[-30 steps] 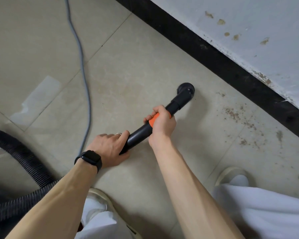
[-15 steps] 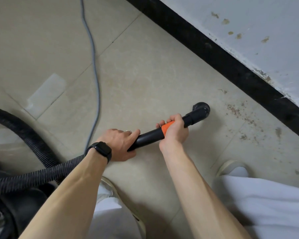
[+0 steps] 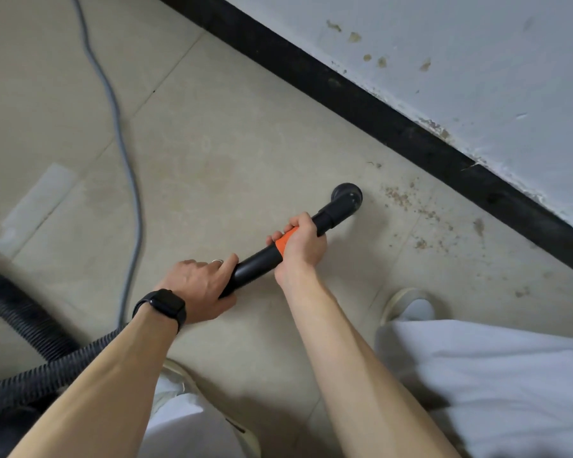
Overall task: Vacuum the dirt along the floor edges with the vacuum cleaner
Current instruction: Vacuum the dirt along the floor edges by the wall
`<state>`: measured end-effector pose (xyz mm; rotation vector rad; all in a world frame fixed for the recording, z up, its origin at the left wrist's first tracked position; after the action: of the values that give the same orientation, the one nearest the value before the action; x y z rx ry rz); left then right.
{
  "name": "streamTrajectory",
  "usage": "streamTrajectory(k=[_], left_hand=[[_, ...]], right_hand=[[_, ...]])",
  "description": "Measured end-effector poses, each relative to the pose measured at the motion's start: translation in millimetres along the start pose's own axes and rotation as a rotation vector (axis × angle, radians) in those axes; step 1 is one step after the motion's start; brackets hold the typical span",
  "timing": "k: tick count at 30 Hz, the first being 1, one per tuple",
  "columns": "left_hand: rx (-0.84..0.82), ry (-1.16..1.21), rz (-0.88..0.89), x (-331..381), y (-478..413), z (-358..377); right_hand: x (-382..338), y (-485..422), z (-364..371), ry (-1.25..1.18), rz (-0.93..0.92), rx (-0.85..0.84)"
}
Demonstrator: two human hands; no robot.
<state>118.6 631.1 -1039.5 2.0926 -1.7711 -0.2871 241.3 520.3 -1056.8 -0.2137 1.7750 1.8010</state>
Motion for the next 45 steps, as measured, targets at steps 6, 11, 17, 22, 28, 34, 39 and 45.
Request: streamTrajectory(k=[6, 11, 17, 22, 28, 34, 39, 45], left_hand=[[0.008, 0.03, -0.048, 12.4, -21.5, -8.3], [0.034, 0.011, -0.039, 22.3, -47.7, -16.1], [0.052, 0.001, -0.025, 25.7, -58.8, -22.3], [0.067, 0.025, -0.026, 26.2, -64.6, -23.6], [0.056, 0.058, -0.058, 23.6, -76.2, -27.8], [0.02, 0.143, -0.2, 1.9, -76.1, -31.2], [0.025, 0.178, -0.325, -21.1, -68.2, -31.7], [0.076, 0.309, -0.431, -45.3, -58.7, -26.5]], right_hand=[[-22.8, -14.9, 10.3, 0.041, -0.027, -0.018], [-47.4, -29.8, 14.4, 0.038, -0.035, -0.035], [-57.8, -39.0, 18.1, 0.041, -0.029, -0.068], [-61.8, -45.3, 21.8, 0.054, -0.036, -0.08], [-70.6, -52.4, 36.5, 0.073, -0.033, -0.125], [-65.8, -52.2, 79.6, 0.159, -0.019, -0.226], [-49.5, -48.6, 115.3, 0.237, 0.013, -0.308], [-30.1, -42.9, 155.6, 0.355, 0.017, -0.394]])
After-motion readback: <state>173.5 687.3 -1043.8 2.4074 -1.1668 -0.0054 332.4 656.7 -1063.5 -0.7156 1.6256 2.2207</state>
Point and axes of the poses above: each hand's wrist, its own y-axis away from the middle knuckle, its own z-axis out of the palm, x = y × z, the point moved 7 cm from there along -y, towards the middle knuckle, and after that the axes turned 3 degrees about -y, right-handed, at the moved point
